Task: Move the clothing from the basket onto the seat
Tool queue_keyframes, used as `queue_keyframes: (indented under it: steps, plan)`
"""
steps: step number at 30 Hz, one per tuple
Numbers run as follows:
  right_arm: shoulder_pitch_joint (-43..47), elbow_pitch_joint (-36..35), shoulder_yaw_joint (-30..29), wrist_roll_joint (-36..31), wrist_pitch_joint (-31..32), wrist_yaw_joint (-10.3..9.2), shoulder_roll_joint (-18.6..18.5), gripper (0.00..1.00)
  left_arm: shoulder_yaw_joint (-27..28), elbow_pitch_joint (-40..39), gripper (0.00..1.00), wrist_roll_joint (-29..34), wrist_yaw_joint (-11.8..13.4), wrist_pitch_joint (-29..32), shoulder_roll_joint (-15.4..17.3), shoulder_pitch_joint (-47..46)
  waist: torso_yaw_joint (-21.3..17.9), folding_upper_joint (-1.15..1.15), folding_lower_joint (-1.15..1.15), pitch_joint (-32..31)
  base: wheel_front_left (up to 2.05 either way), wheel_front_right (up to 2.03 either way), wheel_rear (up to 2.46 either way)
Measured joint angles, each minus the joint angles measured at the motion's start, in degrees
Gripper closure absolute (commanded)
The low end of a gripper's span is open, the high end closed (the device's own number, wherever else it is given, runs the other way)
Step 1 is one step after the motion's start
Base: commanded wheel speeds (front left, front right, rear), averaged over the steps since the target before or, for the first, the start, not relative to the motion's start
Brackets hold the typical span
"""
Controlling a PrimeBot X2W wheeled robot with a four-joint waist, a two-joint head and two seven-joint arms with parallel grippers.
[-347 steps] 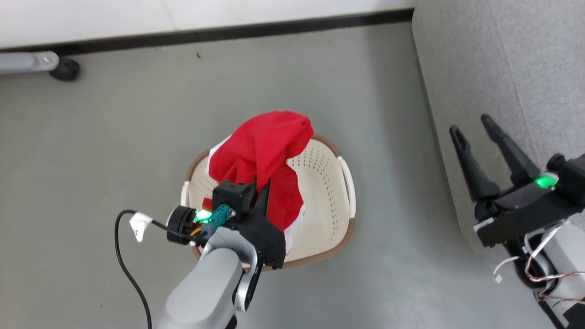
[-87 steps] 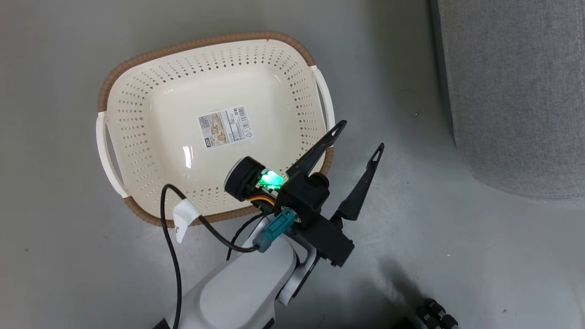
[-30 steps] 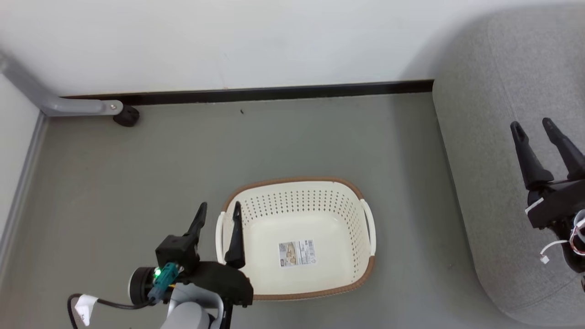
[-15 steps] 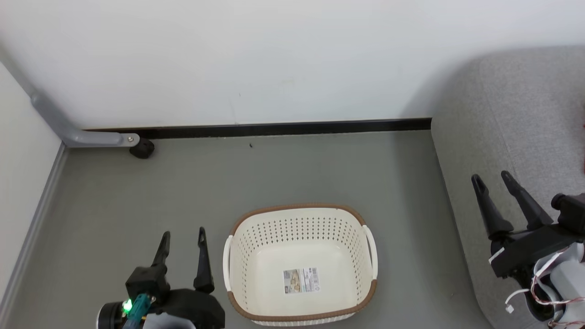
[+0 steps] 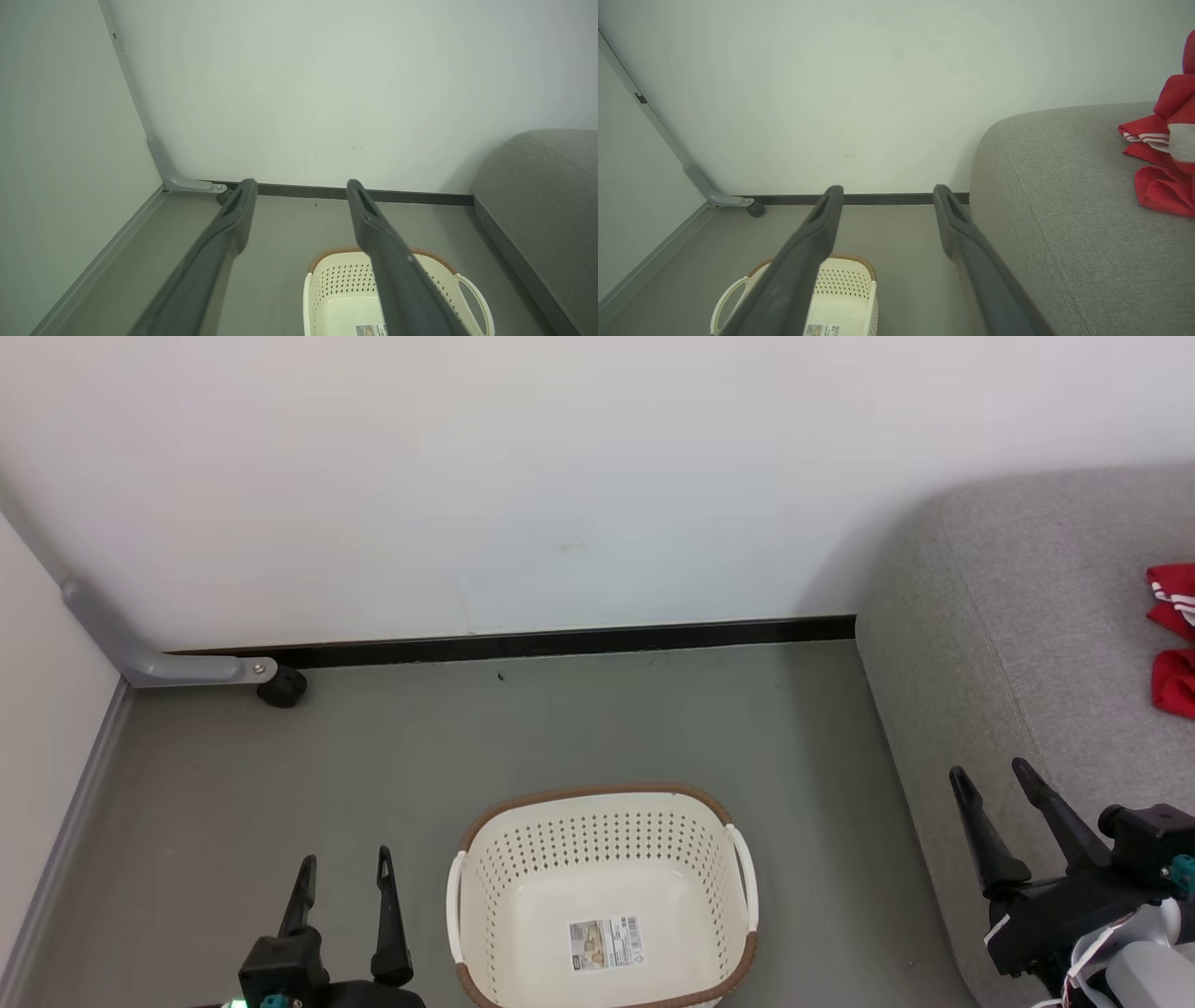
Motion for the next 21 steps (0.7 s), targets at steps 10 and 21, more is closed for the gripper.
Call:
queue_keyframes:
  steps: [10,21]
  plan:
    - [0.2,-0.6,-1.6,-2.0,0.0,-0.64,0.3,0.0,-0.2,-1.9,0.0,0.8,0.0,0.0,0.0,2.0,-0.6,0.0,0.0,-0.5,0.0,0.0,0.0]
    - [1.1,-1.4,-2.8,-4.0,0.0,-1.07,1.4,0.0,-1.2,-2.9,0.0,1.4,0.0,0.0,0.0,2.9,-1.1,0.0,0.01,-0.7,0.0,0.0,0.0]
